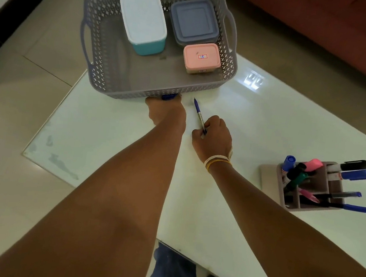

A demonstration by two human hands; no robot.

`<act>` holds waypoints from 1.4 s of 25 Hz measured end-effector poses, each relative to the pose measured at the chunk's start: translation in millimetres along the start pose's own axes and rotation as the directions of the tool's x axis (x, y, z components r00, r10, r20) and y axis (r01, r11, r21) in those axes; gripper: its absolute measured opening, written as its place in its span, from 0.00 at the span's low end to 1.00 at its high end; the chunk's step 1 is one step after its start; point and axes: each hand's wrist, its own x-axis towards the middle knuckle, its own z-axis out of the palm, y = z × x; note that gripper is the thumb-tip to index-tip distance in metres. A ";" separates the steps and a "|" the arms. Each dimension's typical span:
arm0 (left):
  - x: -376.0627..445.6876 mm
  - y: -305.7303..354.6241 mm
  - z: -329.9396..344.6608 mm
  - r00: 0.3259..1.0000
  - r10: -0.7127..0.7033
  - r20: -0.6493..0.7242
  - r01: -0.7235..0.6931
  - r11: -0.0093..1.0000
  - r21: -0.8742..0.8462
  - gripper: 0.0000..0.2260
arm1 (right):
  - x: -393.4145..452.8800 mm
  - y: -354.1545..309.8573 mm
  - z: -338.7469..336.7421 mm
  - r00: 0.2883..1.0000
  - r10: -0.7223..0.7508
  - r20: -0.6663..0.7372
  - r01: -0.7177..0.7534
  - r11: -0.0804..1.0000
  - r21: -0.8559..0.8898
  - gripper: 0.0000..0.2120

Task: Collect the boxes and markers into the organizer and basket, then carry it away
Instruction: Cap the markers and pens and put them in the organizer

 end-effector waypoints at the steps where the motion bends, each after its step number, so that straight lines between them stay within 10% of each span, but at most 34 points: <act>1: 1.2 0.3 0.0 1.000 0.010 -0.001 -0.010 1.000 0.019 0.24 | 0.2 0.4 -0.9 1.000 0.002 0.007 -0.002 1.000 -0.002 0.08; 12: -29.4 -18.3 -11.7 0.996 0.077 -0.044 -0.079 0.996 -0.043 0.19 | -4.2 6.2 -7.3 0.998 0.020 0.054 -0.026 0.994 0.106 0.08; 21: -69.0 -44.3 -45.1 0.966 -0.097 0.240 0.156 0.957 -0.243 0.15 | -62.0 37.4 -22.7 0.989 0.041 0.139 -0.106 0.860 0.499 0.02; 30: -108.4 -68.3 -61.7 0.880 -0.111 0.462 0.318 0.860 -0.399 0.13 | -110.5 69.3 -53.8 0.987 -0.049 0.155 -0.024 0.900 0.435 0.03; 35: -130.1 -78.0 -59.4 0.871 -0.030 0.490 0.165 0.958 -0.234 0.13 | -125.9 88.8 -72.9 0.985 -0.040 0.170 -0.038 0.900 0.435 0.03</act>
